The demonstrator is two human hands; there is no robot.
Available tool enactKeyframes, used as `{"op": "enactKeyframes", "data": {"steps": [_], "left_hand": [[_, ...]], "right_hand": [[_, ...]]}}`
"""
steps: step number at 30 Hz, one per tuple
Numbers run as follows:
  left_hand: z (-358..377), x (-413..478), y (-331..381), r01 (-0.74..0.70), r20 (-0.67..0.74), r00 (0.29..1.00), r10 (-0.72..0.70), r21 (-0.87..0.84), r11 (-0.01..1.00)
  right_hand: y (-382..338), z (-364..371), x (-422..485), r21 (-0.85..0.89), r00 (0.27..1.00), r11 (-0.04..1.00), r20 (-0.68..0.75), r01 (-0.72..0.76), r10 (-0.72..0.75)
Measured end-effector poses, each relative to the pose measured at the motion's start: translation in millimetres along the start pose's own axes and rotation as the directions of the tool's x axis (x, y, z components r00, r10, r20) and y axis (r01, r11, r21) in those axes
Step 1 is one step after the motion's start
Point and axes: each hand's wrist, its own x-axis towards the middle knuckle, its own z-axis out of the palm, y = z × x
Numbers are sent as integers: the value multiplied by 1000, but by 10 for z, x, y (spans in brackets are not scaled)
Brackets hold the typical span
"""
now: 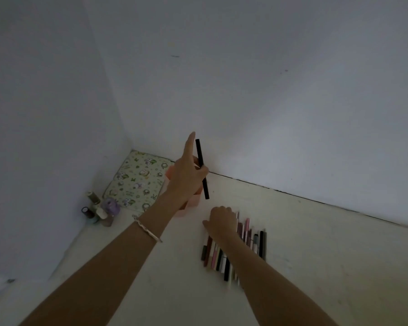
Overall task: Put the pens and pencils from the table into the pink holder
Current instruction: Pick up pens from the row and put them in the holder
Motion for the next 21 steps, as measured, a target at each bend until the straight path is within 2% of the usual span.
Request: {"op": "enactKeyframes", "data": {"steps": [3,5,6,8,10,12,14,17,21], "left_hand": [[-27,-1,-47,9,-20,1000,-10,-44,999],[-37,-3,-72,1,-51,999,-6,-91,996],[-52,8,-75,-5,-79,997,-5,-125,992],[-125,70,-85,-44,-188,982,10,-173,984],[-244,155,-117,-109,-341,939,49,-160,981],[-364,227,-182,-147,-450,889,89,-96,984],[-411,259,-278,-137,-469,876,115,-13,990],[-334,237,-474,-71,-374,923,94,76,995],[-227,147,-769,-66,-257,959,123,221,973]], "right_hand": [[-75,105,12,-70,999,997,-52,-15,12],[-128,126,10,-34,999,999,-46,-27,26],[-149,119,5,25,999,999,-36,-37,38],[-176,31,17,253,996,964,-21,-82,90],[-152,-175,78,479,983,867,-44,-135,178],[-89,-452,175,630,956,767,-133,-122,262],[-21,-727,258,729,910,684,-270,-19,313],[-17,-1006,304,812,838,549,-430,196,336],[-189,-1147,285,774,767,450,-589,445,255]]}}
